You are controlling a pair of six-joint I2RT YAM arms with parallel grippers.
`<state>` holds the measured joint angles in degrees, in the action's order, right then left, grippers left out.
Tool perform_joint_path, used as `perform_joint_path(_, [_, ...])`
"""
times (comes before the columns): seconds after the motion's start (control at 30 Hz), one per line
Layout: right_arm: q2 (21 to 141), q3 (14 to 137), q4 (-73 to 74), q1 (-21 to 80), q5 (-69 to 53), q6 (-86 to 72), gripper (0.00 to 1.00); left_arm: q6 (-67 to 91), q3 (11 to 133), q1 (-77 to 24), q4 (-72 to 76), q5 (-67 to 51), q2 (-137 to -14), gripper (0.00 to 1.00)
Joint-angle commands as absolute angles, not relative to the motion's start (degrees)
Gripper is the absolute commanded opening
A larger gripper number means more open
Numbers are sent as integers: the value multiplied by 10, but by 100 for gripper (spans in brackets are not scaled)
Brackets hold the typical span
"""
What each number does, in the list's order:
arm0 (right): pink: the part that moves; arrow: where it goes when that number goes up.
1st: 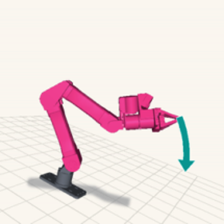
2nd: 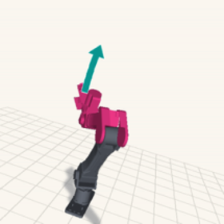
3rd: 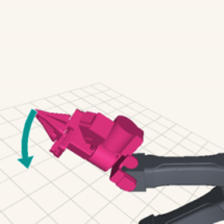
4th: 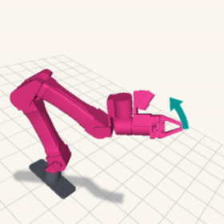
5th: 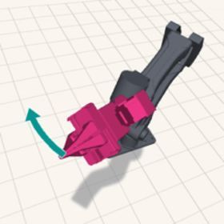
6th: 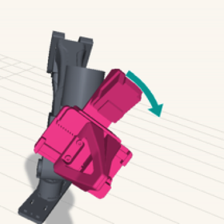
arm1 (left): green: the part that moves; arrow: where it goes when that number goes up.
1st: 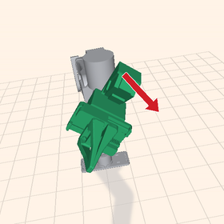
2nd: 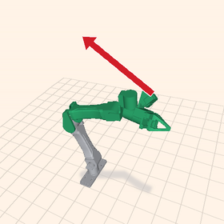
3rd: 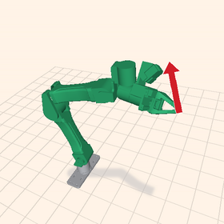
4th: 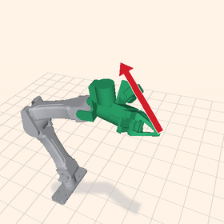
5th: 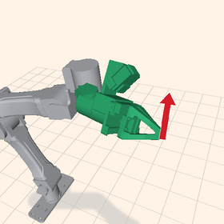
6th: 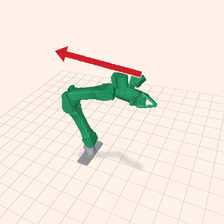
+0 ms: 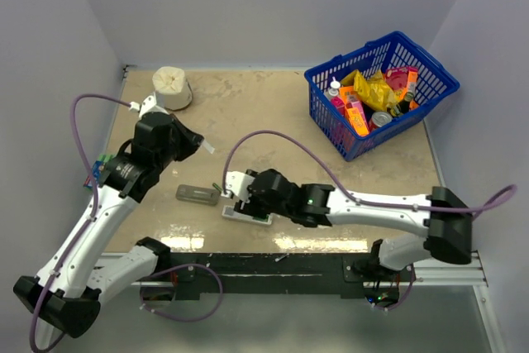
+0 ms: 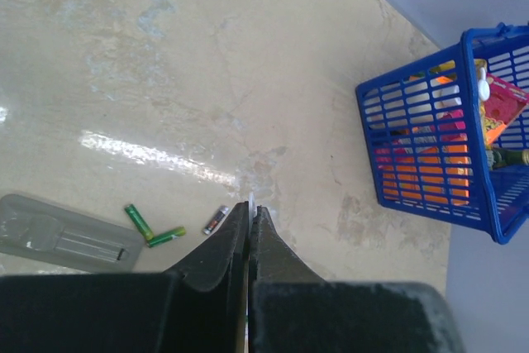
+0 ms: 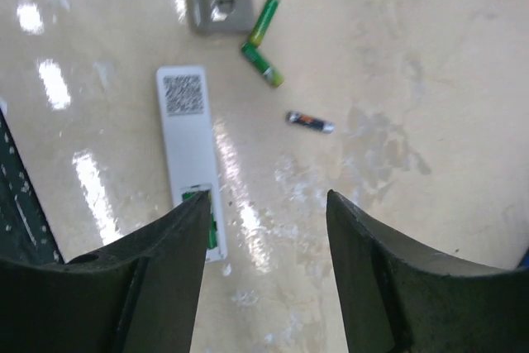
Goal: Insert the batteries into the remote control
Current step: Move the remote control to the center of the board, then adjust the battery cover.
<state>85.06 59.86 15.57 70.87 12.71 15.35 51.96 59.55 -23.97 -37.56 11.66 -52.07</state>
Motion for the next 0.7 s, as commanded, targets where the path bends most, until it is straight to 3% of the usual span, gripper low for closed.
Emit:
perform_joint_path(0.0, [732, 505, -32, 707, 194, 139, 58, 547, 621, -235, -332, 35, -552, 0])
perform_joint_path(0.13, [677, 440, -166, 706, 206, 165, 56, 584, 606, -235, -292, -69, -575, 0])
perform_joint_path(0.33, [693, 396, -337, 706, 224, 226, 55, 642, 573, -236, -227, -163, -602, 0])
perform_joint_path(0.67, [745, 424, -438, 702, 212, 334, 56, 657, 563, -236, -214, -170, -600, 0])
